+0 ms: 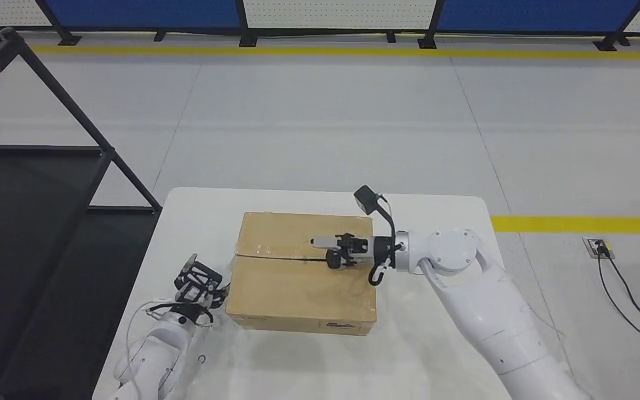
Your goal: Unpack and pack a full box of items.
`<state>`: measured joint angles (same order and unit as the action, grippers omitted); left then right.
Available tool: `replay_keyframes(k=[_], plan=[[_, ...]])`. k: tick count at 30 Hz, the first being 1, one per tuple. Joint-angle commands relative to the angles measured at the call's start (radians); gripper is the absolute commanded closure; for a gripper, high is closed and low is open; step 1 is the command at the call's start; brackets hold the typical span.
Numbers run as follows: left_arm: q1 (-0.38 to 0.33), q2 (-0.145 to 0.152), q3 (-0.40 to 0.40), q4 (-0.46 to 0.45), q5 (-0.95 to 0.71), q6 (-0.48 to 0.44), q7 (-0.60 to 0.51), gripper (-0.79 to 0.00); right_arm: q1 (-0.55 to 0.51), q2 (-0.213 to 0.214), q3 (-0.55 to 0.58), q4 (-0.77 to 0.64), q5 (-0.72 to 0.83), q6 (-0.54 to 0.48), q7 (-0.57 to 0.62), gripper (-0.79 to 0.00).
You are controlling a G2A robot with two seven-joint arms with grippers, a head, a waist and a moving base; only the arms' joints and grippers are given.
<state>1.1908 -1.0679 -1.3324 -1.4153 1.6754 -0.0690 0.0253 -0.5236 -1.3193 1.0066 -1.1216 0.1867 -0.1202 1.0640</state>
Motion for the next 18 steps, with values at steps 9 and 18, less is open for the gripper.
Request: replay_keyframes(k=[9,18], plan=[[-0.08,-0.03,0.057,0.106,0.048,0.174,0.038,-0.785,0.011,-0.005,-0.019,0.003,0.004,0.007,-0.007,-0.785],[-0.104,-0.054,0.04,0.155,-0.056,0.306,0.096,-0.785,0.022,-0.01,-0.03,0.013,0.008,0.014,-0.016,-0.785]])
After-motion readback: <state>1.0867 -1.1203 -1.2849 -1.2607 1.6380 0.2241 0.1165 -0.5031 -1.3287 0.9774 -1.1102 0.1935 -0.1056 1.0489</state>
